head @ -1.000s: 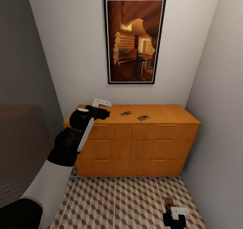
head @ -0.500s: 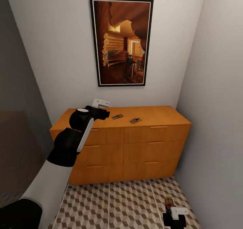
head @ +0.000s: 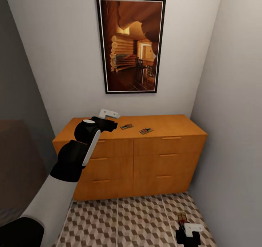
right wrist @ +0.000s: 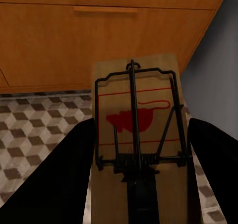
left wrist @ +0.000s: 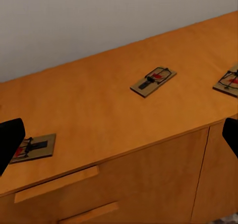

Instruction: Take the four mousetraps from the cabinet in the bathroom and place them on the bathroom floor. Make sure all four end up on the same floor surface, and ensure that at least two of them are either under or directly next to the same bathroom sink.

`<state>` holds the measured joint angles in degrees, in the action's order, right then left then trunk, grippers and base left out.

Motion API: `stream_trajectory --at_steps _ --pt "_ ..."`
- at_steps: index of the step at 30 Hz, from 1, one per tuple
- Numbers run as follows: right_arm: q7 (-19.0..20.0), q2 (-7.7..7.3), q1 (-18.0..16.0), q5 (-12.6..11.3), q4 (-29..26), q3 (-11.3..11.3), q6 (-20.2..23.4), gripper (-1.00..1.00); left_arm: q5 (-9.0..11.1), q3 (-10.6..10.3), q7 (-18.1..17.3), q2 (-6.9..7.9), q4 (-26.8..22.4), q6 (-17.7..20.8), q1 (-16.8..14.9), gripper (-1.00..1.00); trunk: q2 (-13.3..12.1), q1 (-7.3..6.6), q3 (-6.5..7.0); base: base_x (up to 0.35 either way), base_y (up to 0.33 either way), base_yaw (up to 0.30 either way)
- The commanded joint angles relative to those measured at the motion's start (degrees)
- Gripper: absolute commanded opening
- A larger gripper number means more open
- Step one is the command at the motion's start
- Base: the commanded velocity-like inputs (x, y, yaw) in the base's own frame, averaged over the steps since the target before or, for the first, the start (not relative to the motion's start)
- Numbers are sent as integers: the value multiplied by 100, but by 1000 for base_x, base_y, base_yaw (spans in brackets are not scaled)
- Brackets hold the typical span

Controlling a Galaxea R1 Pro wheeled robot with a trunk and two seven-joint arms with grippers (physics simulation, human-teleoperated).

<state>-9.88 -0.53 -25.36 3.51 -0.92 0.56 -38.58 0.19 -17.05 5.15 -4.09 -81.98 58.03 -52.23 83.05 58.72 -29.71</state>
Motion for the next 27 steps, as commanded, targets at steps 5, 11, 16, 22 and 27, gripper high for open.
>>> stream_trajectory --at_steps 5,11,16,22,27 --pt "-33 0 -4 36 4 6 -9 -100 8 -9 30 31 -3 24 22 100 3 1 -6 131 0 0" --pt "-32 0 -4 36 4 6 -9 -100 8 -4 30 42 -3 24 38 100 3 1 -6 138 0 0" --pt "-32 0 -4 36 4 6 -9 -100 8 -8 30 42 1 24 45 100 3 1 -6 125 0 0" --pt "-33 0 -4 36 4 6 -9 -100 8 -9 30 43 10 24 46 100 3 1 -6 98 0 0" --pt "-30 0 -4 36 12 6 -5 -100 8 -9 30 45 14 21 95 100 3 1 -6 85 0 0"
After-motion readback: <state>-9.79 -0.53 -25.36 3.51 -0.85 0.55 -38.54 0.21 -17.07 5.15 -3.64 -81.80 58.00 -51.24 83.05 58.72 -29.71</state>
